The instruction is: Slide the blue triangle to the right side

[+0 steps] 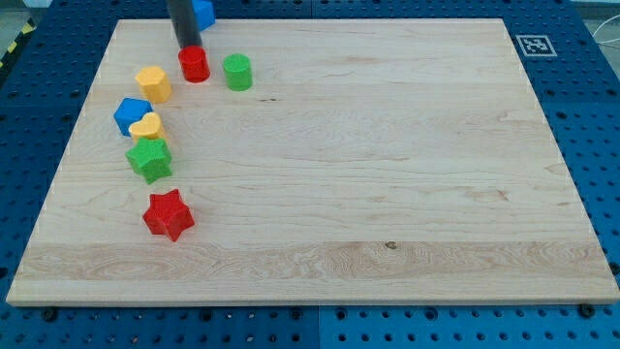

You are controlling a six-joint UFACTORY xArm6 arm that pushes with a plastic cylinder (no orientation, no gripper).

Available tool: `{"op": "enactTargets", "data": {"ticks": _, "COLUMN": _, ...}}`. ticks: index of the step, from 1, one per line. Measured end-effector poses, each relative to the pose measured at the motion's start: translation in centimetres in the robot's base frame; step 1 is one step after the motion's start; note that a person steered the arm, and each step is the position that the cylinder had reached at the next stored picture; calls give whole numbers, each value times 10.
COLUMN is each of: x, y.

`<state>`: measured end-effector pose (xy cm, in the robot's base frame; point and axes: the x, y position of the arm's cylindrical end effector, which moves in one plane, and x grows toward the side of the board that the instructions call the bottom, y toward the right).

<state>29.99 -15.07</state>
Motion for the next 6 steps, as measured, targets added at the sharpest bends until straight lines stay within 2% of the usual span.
{"op": "enactTargets", "data": {"ticks": 1, "x": 45, "y": 19}}
{"op": "enactTargets", "data": {"ticks": 2, "x": 12, "y": 15}}
{"op": "enactTargets", "data": {"ticks": 3, "x": -40, "y": -60}}
{"op": "enactTargets", "data": {"ticks": 4, "x": -106, "y": -96}}
{"op": "enactTargets", "data": {"ticks": 5, "x": -109, "y": -96}}
{"op": "enactTargets", "data": {"ticks": 6, "x": -107, "y": -35}}
